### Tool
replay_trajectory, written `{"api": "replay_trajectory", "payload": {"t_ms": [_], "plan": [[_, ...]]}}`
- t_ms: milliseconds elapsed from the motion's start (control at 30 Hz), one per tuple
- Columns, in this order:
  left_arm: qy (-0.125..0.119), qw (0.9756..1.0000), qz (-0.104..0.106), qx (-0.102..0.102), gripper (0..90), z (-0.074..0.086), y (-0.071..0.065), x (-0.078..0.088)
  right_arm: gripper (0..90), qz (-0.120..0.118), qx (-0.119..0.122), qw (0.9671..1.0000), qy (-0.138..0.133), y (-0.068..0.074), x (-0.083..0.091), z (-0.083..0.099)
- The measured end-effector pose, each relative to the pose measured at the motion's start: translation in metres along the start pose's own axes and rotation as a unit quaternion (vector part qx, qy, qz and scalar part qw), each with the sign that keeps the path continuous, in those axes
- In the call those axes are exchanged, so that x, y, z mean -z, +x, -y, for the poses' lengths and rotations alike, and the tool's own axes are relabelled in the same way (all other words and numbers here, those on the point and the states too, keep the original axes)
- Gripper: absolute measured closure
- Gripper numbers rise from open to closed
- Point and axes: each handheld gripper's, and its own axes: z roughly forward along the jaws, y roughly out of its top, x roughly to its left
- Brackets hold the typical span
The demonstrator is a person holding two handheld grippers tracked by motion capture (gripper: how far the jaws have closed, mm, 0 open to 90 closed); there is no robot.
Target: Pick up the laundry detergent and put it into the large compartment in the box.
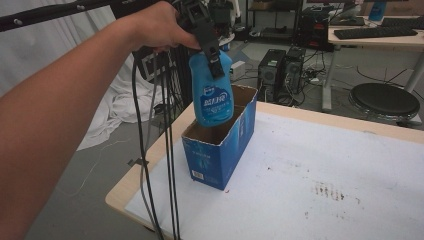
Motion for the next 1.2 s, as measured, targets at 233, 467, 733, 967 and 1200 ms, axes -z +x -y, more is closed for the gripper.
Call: {"api": "replay_trajectory", "payload": {"t_ms": [233,467,733,967,1200], "plan": [[0.018,0.9997,0.001,-0.017,37.6,0.002,0.005,-0.031,3.6,-0.001,-0.003,1.0000,0.002,-0.001,-0.003,-0.001],[0.033,0.9991,0.003,-0.027,37.6,0.007,0.007,-0.069,3.6,-0.003,-0.001,1.0000,0.005,-0.001,-0.007,-0.002],[0.053,0.9982,0.005,-0.027,37.6,0.015,0.010,-0.108,3.6,-0.003,-0.005,1.0000,0.007,-0.001,-0.008,-0.002],[0.059,0.9979,0.002,-0.027,37.6,0.019,0.009,-0.129,3.6,-0.004,-0.005,0.9999,0.008,-0.003,-0.010,-0.002],[0.069,0.9973,0.006,-0.026,37.6,0.022,0.008,-0.144,3.6,-0.004,-0.004,0.9999,0.009,-0.004,-0.010,-0.001]]}}
